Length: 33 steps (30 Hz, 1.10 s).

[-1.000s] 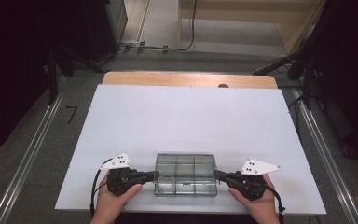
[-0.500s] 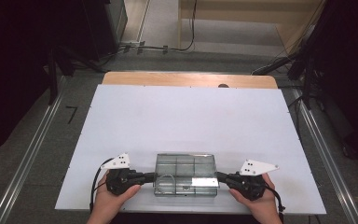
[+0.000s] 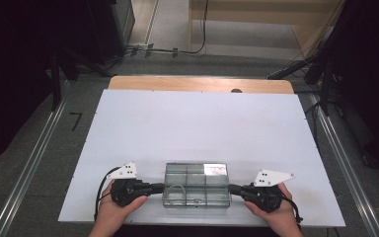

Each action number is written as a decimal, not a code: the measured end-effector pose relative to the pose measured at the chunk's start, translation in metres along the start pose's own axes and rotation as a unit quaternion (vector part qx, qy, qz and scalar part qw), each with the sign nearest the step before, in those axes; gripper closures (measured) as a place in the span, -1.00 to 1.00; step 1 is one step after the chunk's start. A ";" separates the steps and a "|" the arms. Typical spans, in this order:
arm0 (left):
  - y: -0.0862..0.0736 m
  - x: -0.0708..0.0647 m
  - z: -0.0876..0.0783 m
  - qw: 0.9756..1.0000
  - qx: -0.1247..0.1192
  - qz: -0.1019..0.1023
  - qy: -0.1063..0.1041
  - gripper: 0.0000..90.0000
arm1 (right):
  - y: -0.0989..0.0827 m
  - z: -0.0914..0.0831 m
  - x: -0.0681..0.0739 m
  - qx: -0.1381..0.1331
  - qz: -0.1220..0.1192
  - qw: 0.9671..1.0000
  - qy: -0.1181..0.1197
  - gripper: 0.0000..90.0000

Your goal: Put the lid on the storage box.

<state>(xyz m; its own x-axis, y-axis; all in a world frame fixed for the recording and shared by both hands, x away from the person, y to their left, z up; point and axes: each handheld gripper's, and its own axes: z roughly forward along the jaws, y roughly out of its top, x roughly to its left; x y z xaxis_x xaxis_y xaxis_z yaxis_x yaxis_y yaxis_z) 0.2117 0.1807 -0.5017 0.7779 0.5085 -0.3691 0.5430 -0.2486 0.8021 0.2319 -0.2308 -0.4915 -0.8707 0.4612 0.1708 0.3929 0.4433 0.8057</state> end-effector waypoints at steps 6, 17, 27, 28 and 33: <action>0.000 -0.001 0.001 1.000 0.010 0.004 0.005 0.99 | -0.001 0.000 -0.001 0.007 -0.003 1.000 0.003 0.96; -0.002 0.003 0.003 1.000 0.025 0.003 0.008 0.99 | -0.005 0.003 -0.005 0.018 -0.004 1.000 -0.001 0.96; -0.001 0.002 -0.002 1.000 0.011 0.009 0.012 0.96 | -0.005 0.001 -0.007 0.016 -0.002 1.000 -0.006 0.95; -0.001 0.002 -0.002 1.000 0.008 0.009 0.014 0.93 | -0.004 0.000 -0.007 0.015 -0.001 1.000 -0.007 0.93; 0.000 0.000 -0.004 0.999 -0.014 0.015 0.032 0.59 | -0.004 -0.003 -0.008 0.001 0.007 1.000 -0.020 0.61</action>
<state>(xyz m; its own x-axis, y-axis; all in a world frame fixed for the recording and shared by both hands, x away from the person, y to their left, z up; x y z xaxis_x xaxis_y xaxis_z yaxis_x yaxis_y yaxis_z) 0.2107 0.1839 -0.4995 0.7717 0.5530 -0.3141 0.5098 -0.2425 0.8254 0.2369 -0.2388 -0.4939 -0.8531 0.4970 0.1588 0.4049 0.4387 0.8022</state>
